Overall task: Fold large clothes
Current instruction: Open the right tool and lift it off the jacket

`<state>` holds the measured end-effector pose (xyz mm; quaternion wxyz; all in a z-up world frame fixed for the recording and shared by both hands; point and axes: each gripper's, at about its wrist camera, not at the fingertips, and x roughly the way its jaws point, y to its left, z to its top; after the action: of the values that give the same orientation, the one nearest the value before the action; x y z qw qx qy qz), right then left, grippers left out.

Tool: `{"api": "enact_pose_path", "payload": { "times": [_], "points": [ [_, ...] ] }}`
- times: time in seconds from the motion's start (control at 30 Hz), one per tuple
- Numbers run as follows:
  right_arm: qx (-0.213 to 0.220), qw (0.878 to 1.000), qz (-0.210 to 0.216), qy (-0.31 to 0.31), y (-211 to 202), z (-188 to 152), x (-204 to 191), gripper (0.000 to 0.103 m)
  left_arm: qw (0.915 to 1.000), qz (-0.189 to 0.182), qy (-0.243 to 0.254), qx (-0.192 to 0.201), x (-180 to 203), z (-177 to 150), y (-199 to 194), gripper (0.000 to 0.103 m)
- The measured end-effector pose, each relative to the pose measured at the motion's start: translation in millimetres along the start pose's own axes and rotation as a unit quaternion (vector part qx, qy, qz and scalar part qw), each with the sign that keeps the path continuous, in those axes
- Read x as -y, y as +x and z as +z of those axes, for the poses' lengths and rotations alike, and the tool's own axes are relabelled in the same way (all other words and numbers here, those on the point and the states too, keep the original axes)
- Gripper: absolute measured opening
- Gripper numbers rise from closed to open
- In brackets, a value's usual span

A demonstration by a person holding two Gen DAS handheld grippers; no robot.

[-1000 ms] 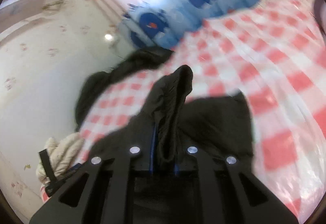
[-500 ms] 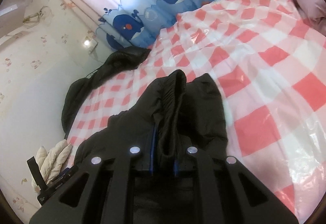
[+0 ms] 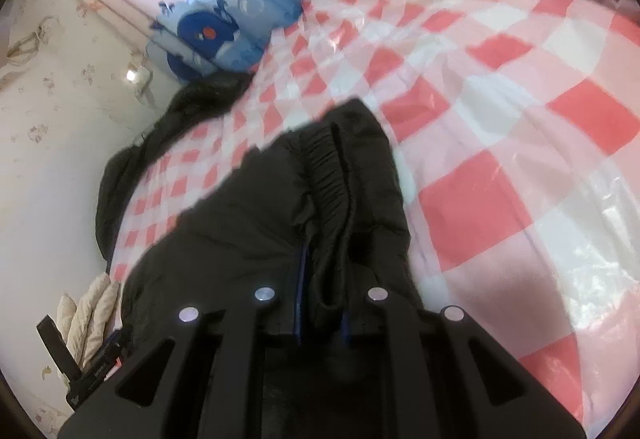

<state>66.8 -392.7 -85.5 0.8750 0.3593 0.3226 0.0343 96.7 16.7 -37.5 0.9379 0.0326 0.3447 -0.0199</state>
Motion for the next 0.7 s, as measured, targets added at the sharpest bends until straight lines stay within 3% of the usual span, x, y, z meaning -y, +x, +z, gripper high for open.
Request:
{"api": "enact_pose_path", "payload": {
  "times": [0.13,0.33,0.37,0.43,0.47,0.57,0.63,0.7],
  "points": [
    [0.015,1.000,-0.010,-0.025,-8.8,5.6,-11.8,0.014,0.9999,-0.001,0.003,-0.010,0.4,-1.3,2.7,0.094],
    [-0.046,0.998,-0.012,0.037,15.2,-2.2,18.8,0.015,0.9996,-0.008,0.008,-0.025,0.8,-2.4,6.8,0.094],
    [-0.041,0.998,-0.015,0.046,11.0,-1.0,20.8,0.020,0.9998,-0.007,0.007,-0.019,0.7,-0.7,3.6,0.094],
    [-0.012,0.998,-0.035,0.043,-2.7,4.0,18.3,0.032,0.9999,-0.008,0.002,-0.008,-1.2,1.9,-0.9,0.094],
    [0.005,0.998,-0.047,0.045,-10.5,6.7,18.5,0.043,0.9999,-0.008,-0.001,-0.006,-2.4,2.8,-2.1,0.094],
    [0.075,0.993,-0.084,0.047,-41.1,18.0,19.8,0.045,0.9998,-0.013,-0.012,-0.009,-6.5,6.7,-4.2,0.094],
    [0.128,0.989,-0.079,-0.013,-62.8,28.4,-9.2,0.051,0.9994,-0.025,-0.019,0.013,-13.2,19.3,-17.8,0.094],
    [0.157,0.983,-0.062,-0.073,-68.9,34.1,-46.0,0.069,0.9978,-0.020,-0.040,0.049,-24.5,33.6,-32.5,0.094]
  ]
}}
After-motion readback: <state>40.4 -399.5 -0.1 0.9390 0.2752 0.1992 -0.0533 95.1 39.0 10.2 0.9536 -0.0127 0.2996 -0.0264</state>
